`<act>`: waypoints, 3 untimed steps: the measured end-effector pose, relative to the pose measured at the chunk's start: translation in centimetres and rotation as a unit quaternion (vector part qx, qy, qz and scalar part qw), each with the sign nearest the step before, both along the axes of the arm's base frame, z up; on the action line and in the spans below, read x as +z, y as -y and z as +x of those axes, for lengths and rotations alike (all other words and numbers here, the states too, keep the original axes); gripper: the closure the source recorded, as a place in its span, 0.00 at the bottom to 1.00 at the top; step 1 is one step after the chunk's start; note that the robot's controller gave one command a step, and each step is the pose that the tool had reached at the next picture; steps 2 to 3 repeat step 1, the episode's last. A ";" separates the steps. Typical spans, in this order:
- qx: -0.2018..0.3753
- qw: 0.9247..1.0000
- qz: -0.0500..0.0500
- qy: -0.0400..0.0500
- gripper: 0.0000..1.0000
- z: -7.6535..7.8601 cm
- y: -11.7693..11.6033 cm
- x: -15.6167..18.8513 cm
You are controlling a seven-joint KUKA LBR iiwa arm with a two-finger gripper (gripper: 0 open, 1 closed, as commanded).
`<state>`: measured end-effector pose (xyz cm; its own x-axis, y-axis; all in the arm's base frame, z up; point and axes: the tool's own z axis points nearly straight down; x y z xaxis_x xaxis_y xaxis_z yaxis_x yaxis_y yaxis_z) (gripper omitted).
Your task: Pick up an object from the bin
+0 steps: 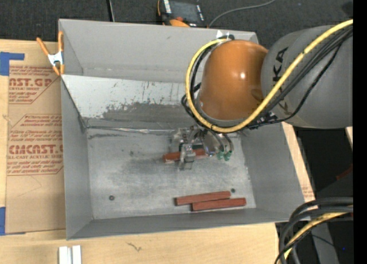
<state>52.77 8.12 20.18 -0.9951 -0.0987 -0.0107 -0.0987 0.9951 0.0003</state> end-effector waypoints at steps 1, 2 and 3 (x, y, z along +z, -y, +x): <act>0.154 0.988 -0.002 -0.001 1.00 -1.5 2.9 13.4; 0.154 0.988 -0.002 -0.001 1.00 -1.5 2.9 13.4; 0.154 0.988 -0.002 -0.001 1.00 -1.5 2.9 13.4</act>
Offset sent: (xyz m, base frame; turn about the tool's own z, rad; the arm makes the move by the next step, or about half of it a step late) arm -0.0165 -0.0294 0.1313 -0.3097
